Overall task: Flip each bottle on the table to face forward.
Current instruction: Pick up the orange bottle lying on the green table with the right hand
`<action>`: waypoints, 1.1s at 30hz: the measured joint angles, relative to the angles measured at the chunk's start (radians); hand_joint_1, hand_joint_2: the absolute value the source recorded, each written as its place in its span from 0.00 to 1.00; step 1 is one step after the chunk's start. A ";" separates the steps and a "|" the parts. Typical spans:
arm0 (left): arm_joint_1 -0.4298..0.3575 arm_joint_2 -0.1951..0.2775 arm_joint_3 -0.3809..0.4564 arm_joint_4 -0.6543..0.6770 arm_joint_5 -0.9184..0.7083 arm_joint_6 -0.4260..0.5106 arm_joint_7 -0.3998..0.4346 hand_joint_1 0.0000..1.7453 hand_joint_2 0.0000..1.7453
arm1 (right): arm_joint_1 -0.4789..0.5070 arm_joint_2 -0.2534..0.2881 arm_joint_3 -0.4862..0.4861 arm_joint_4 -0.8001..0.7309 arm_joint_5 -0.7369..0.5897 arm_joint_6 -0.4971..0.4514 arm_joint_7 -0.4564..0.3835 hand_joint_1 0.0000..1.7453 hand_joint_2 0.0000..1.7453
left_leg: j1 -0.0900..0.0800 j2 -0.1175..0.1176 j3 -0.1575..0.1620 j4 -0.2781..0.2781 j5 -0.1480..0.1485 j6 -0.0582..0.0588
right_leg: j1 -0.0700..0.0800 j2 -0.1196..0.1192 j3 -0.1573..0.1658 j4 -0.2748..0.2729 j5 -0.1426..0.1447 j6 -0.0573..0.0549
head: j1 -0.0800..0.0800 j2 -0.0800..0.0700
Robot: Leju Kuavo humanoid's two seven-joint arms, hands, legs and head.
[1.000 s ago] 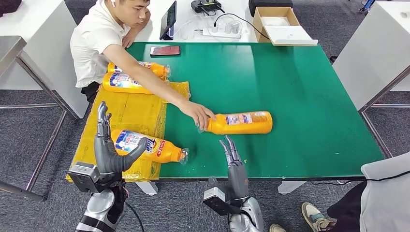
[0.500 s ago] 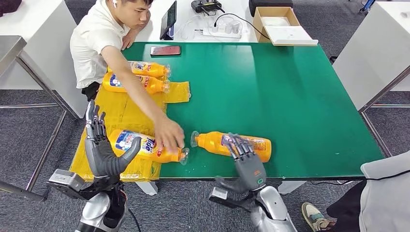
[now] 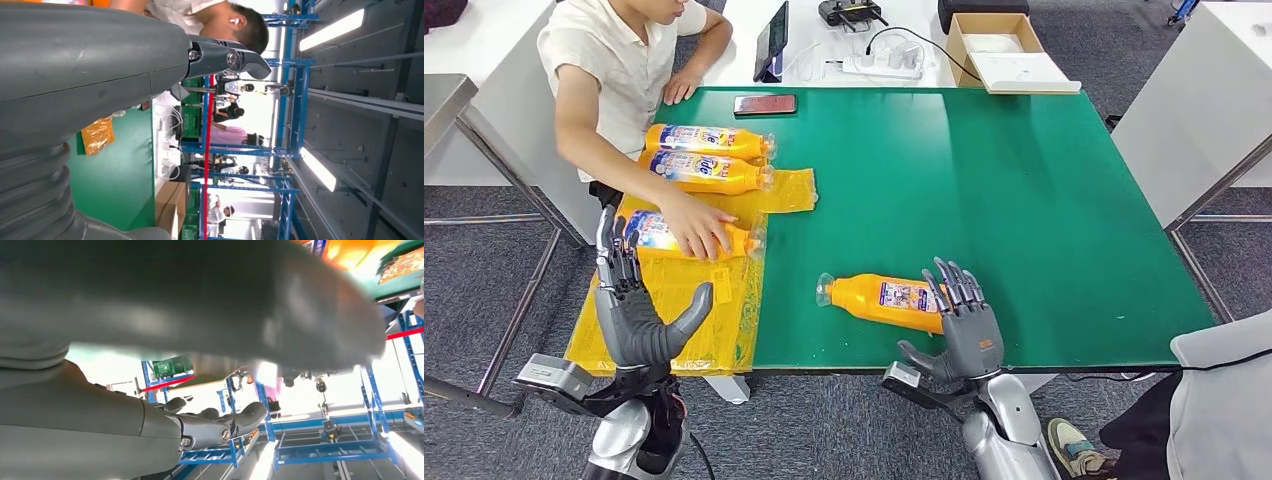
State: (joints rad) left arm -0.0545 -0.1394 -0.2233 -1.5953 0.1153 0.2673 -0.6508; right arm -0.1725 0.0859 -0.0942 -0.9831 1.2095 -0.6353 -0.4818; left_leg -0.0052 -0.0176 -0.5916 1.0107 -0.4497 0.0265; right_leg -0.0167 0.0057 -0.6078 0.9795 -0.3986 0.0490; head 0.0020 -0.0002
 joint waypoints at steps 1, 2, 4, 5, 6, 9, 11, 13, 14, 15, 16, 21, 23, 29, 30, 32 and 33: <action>0.000 0.000 0.000 0.000 0.000 -0.001 0.000 0.00 1.00 | 0.000 0.000 -0.001 0.000 0.008 0.000 0.006 0.00 1.00 | 0.000 0.000 0.000 0.000 0.000 0.000 | 0.000 0.000 0.000 0.000 0.000 0.000 | 0.000 0.000; 0.000 0.000 0.000 0.000 0.002 -0.003 0.002 0.00 1.00 | -0.001 0.000 -0.003 0.000 0.026 0.000 0.021 0.00 1.00 | 0.000 0.000 0.000 0.000 0.000 0.000 | 0.000 0.000 0.000 0.000 0.000 0.000 | 0.000 0.000; 0.001 0.000 0.000 -0.001 0.008 -0.008 0.007 0.00 1.00 | -0.003 -0.003 -0.005 0.002 0.068 0.000 0.065 0.00 1.00 | 0.000 0.000 0.000 0.000 0.000 0.000 | 0.000 0.000 0.000 0.000 0.000 0.000 | 0.000 0.000; 0.002 -0.001 0.000 -0.002 0.010 -0.010 0.012 0.00 1.00 | -0.006 -0.007 -0.006 0.004 0.087 0.000 0.090 0.00 1.00 | 0.000 0.000 0.000 0.000 0.000 0.000 | 0.000 0.000 0.000 0.000 0.000 0.000 | 0.000 0.000; 0.002 -0.001 -0.001 -0.004 0.010 -0.011 0.016 0.00 1.00 | -0.010 -0.012 -0.006 0.008 0.098 0.000 0.110 0.00 1.00 | 0.000 0.000 0.000 0.000 0.000 0.000 | 0.000 0.000 0.000 0.000 0.000 0.000 | 0.000 0.000; 0.004 -0.001 -0.007 -0.007 -0.005 -0.005 0.034 0.00 1.00 | -0.030 -0.028 -0.006 0.033 0.118 0.000 0.172 0.00 1.00 | 0.000 0.000 0.000 0.000 0.000 0.000 | 0.000 0.000 0.000 0.000 0.000 0.000 | 0.000 0.000; 0.004 -0.001 -0.012 -0.007 -0.018 0.003 0.048 0.00 1.00 | -0.045 -0.038 -0.004 0.061 0.129 0.000 0.224 0.00 1.00 | 0.000 0.000 0.000 0.000 0.000 0.000 | 0.000 0.000 0.000 0.000 0.000 0.000 | 0.000 0.000; 0.004 -0.001 -0.015 -0.006 -0.028 0.010 0.063 0.00 1.00 | -0.058 -0.047 0.001 0.087 0.137 0.000 0.272 0.00 1.00 | 0.000 0.000 0.000 0.000 0.000 0.000 | 0.000 0.000 0.000 0.000 0.000 0.000 | 0.000 0.000; 0.004 -0.001 -0.017 -0.006 -0.031 0.013 0.069 0.00 1.00 | -0.064 -0.052 0.005 0.100 0.136 0.000 0.288 0.00 1.00 | 0.000 0.000 0.000 0.000 0.000 0.000 | 0.000 0.000 0.000 0.000 0.000 0.000 | 0.000 0.000; 0.004 -0.001 -0.018 -0.004 -0.033 0.015 0.074 0.00 1.00 | -0.070 -0.055 0.008 0.113 0.133 0.000 0.298 0.00 1.00 | 0.000 0.000 0.000 0.000 0.000 0.000 | 0.000 0.000 0.000 0.000 0.000 0.000 | 0.000 0.000; 0.004 -0.001 -0.019 -0.003 -0.034 0.016 0.078 0.00 1.00 | -0.075 -0.058 0.011 0.125 0.130 0.000 0.303 0.00 1.00 | 0.000 0.000 0.000 0.000 0.000 0.000 | 0.000 0.000 0.000 0.000 0.000 0.000 | 0.000 0.000; 0.004 -0.001 -0.021 0.002 -0.038 0.018 0.082 0.00 1.00 | -0.089 -0.066 0.019 0.163 0.127 0.000 0.311 0.00 1.00 | 0.000 0.000 0.000 0.000 0.000 0.000 | 0.000 0.000 0.000 0.000 0.000 0.000 | 0.000 0.000; 0.004 -0.001 -0.021 0.003 -0.039 0.019 0.082 0.00 1.00 | -0.091 -0.069 0.021 0.171 0.127 0.000 0.311 0.00 1.00 | 0.000 0.000 -0.001 0.000 0.000 0.000 | 0.000 0.000 0.000 0.000 0.000 0.000 | 0.000 0.000; 0.004 -0.001 -0.027 0.002 -0.104 0.095 0.051 0.00 1.00 | -0.123 -0.077 0.045 0.242 0.089 0.001 0.308 0.00 1.00 | 0.000 0.000 0.000 0.000 0.000 0.000 | 0.000 0.000 0.000 0.000 0.000 0.000 | 0.000 0.000; 0.003 -0.001 -0.031 0.001 -0.111 0.103 0.050 0.00 1.00 | -0.134 -0.079 0.052 0.261 0.076 0.002 0.304 0.00 1.00 | 0.000 0.001 0.000 0.000 0.000 0.000 | 0.000 0.000 0.000 0.000 0.000 0.000 | 0.000 0.000; 0.003 -0.001 -0.039 0.000 -0.115 0.115 0.050 0.00 1.00 | -0.154 -0.079 0.064 0.296 0.044 0.002 0.287 0.00 1.00 | 0.000 0.001 0.000 0.000 0.000 0.000 | 0.000 0.000 0.000 0.000 0.000 0.000 | 0.000 0.000; 0.002 -0.001 -0.042 0.000 -0.116 0.120 0.050 0.00 1.00 | -0.162 -0.079 0.070 0.311 0.025 0.002 0.277 0.00 1.00 | 0.000 0.001 0.001 0.000 0.000 0.000 | 0.000 0.000 0.000 0.000 0.000 0.000 | 0.000 0.000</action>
State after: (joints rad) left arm -0.0521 -0.1400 -0.2649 -1.5949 -0.0004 0.3870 -0.6005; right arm -0.3343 0.0065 -0.0237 -0.6721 1.2342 -0.6332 -0.2051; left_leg -0.0055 -0.0162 -0.5910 1.0107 -0.4497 0.0266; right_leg -0.0168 0.0061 -0.6077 0.9793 -0.3985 0.0490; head 0.0019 -0.0001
